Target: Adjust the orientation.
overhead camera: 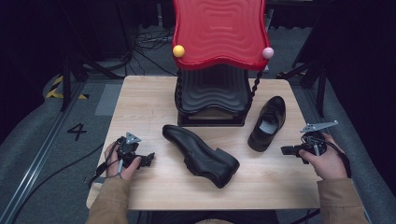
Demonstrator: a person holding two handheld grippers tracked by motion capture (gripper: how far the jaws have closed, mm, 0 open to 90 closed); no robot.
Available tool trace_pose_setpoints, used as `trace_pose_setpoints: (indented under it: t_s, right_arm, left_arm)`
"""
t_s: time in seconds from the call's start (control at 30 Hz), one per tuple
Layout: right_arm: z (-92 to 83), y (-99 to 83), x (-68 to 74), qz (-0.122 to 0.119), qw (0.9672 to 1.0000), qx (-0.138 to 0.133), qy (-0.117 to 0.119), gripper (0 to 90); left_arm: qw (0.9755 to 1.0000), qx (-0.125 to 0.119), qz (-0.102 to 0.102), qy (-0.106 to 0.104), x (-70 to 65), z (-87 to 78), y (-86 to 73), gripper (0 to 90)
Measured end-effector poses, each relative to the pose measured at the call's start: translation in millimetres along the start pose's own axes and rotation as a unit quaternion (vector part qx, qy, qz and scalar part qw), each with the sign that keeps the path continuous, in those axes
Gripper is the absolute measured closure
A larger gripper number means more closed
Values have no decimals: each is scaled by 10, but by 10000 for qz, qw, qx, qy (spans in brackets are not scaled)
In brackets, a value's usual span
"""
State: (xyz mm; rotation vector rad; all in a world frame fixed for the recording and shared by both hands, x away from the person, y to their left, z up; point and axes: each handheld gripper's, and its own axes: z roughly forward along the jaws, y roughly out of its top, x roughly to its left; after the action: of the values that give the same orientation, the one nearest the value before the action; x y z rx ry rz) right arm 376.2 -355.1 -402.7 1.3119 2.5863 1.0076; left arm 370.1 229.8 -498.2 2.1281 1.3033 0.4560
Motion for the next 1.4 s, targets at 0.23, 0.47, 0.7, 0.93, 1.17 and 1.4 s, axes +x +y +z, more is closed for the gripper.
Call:
trace_pose_setpoints:
  t_s: [0.23,0.47,0.7,0.93,1.17,1.4]
  right_arm:
    - [-42,123,259,-328,9994,59,109,900]
    - [-50,223,472,-595,9969,34,507,900]
    - [-12,297,666,-832,9942,108,678,900]
    - [75,380,828,-1087,9902,159,862,900]
    - [190,463,948,-1334,9855,305,1002,900]
    - [322,564,1094,-1428,9809,513,1220,900]
  left_arm:
    - [10000,1,0,0,0,0,0,1]
    - [10000,0,-4,-6,-1,0,0,1]
    - [10000,-1,-1,1,0,0,0,1]
    - [10000,-1,-1,-1,0,0,0,2]
    - [10000,2,2,1,0,0,0,1]
    - [10000,-1,-6,-5,-1,1,0,1]
